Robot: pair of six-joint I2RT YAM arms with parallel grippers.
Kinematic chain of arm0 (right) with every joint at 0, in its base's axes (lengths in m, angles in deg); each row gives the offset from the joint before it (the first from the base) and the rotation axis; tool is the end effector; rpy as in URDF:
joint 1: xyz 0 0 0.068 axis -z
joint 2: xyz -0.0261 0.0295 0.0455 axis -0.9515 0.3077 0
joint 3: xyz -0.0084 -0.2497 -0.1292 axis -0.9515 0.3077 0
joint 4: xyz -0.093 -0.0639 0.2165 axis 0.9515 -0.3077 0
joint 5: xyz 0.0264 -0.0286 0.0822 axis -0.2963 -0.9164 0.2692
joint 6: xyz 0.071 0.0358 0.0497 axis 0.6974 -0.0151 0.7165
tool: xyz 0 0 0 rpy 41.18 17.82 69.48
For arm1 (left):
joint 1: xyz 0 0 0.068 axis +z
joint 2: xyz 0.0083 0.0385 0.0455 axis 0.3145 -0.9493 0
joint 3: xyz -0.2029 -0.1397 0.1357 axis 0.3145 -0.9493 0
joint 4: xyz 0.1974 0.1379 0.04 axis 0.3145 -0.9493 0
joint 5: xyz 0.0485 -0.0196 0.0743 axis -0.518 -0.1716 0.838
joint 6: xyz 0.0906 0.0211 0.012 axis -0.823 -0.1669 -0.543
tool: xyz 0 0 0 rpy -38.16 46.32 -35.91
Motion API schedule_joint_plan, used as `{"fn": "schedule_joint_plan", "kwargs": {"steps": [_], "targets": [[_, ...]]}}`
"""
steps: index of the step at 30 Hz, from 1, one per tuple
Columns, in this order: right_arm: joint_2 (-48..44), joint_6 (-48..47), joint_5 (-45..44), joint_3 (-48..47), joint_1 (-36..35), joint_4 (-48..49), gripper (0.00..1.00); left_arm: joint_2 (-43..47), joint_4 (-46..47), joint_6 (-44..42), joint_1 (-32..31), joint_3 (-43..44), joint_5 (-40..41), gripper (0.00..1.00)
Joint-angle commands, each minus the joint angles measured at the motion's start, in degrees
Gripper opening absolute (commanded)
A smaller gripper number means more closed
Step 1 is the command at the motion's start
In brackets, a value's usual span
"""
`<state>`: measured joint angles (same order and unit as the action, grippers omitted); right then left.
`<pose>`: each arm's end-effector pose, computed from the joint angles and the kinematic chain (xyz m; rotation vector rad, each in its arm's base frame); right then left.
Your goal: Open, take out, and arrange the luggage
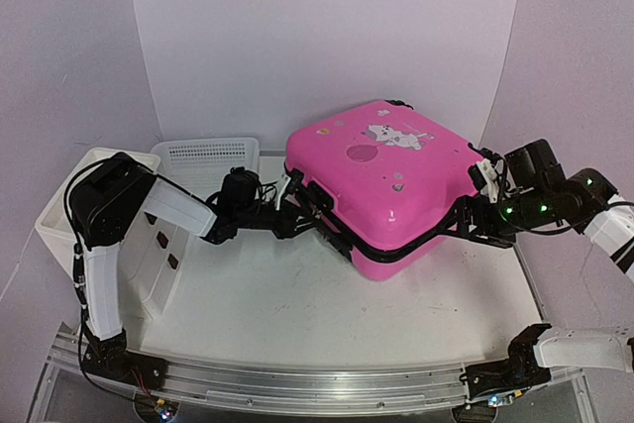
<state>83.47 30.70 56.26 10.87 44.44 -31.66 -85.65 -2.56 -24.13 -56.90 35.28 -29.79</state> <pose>0.1532 0.1038 0.2879 -0.1184 2.5710 0.7002 0.3210 -0.3187 0.1589 0.9160 1.8061 -1.1493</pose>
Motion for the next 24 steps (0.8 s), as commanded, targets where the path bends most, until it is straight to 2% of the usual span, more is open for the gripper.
{"fn": "schedule_joint_plan", "kwargs": {"steps": [1,9,15,24], "targets": [[-0.96,-0.77,-0.96,-0.01,0.1,0.84,0.98,-1.35,1.05,-1.01,-0.28,4.41,-0.44,0.28],[-0.71,-0.75,-0.95,0.09,0.09,0.9,0.98,-1.49,0.66,-0.94,-0.41,4.8,0.72,0.19],[-0.38,-0.57,-1.01,0.27,0.08,0.88,0.98,-0.22,0.24,-4.03,-1.86,4.08,4.94,0.18],[-0.38,-0.31,-0.95,0.44,0.13,0.9,0.98,0.5,-2.31,-5.8,-3.49,5.15,8.94,0.09]]}}
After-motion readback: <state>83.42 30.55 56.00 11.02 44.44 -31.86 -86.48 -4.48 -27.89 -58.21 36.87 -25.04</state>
